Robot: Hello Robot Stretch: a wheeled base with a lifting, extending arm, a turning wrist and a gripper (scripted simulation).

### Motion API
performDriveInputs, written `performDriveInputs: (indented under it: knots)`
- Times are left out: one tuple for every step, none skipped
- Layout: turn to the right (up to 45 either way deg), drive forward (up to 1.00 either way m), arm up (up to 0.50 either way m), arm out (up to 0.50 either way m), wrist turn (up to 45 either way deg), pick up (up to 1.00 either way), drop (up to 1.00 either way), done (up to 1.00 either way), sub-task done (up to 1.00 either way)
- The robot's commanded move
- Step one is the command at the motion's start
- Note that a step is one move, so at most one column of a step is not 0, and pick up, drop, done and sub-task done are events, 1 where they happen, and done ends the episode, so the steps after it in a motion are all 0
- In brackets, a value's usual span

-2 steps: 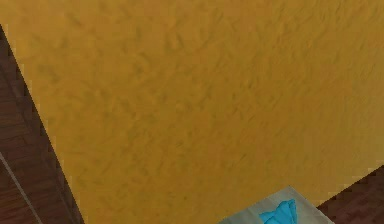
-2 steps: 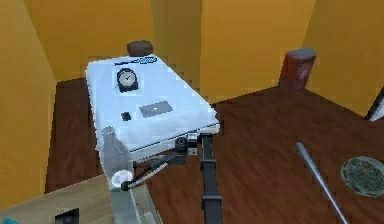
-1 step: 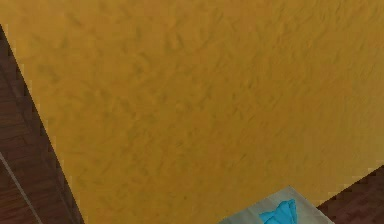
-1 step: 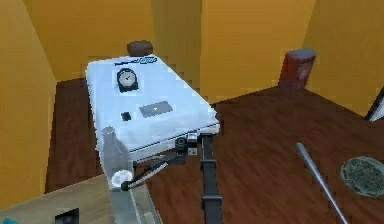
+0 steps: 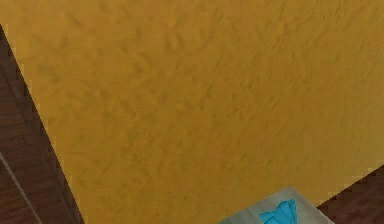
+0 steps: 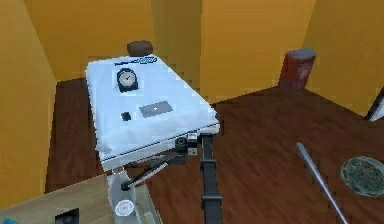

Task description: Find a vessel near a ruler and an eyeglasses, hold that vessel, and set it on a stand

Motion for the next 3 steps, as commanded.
performDriveInputs:
  knots:
    - [0.0,0.00,0.10,0.00,0.0,0.00,0.00,0.00,0.00]
    - [0.0,0.00,0.00,-0.08,0.0,0.00,0.00,0.00,0.00]
    - [0.0,0.00,0.00,0.00,0.0,0.00,0.00,1.00,0.00]
